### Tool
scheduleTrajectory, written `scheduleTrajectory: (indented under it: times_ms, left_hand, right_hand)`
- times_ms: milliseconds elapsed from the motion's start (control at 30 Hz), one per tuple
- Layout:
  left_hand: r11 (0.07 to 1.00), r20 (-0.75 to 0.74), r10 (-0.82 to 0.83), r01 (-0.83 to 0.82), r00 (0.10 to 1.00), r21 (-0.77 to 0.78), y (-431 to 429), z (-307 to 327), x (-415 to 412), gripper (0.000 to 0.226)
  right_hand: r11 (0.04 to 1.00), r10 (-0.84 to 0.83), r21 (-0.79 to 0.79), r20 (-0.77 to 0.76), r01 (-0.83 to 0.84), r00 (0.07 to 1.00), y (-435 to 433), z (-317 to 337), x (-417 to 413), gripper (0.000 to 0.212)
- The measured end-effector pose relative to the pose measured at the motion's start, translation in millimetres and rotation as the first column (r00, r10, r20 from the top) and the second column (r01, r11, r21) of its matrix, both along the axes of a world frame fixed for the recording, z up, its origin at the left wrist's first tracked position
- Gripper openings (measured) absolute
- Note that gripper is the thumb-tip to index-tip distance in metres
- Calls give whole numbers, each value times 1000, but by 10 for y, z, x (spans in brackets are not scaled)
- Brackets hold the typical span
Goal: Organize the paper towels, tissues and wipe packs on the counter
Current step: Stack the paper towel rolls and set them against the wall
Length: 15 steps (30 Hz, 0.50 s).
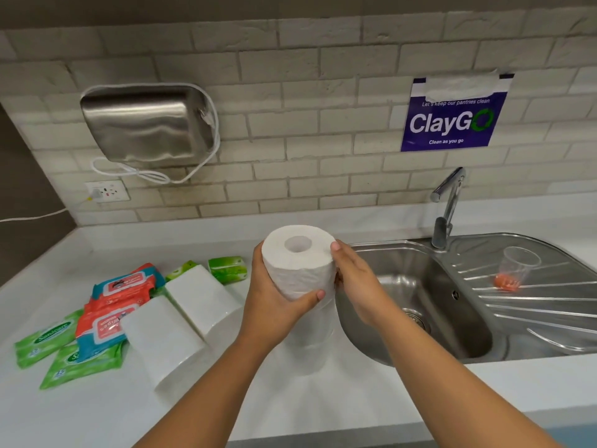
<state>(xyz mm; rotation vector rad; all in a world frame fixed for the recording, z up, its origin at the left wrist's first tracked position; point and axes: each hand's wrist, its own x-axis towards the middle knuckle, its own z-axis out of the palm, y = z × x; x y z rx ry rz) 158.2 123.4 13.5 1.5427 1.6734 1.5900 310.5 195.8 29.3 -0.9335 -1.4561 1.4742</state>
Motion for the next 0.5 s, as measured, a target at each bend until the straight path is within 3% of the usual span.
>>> scheduleTrajectory:
  times_ms: [300,500]
  left_hand:
    - [996,4,-73,73,997,-48,35,-15,-113,124]
    - [997,-2,-51,51,999,-50,40,-60,-122,125]
  right_hand:
    - [998,-52,-24,3,52,999,-134,-96,-132,59]
    - [998,-63,-32,-39,61,997,-110,-147,-201,57]
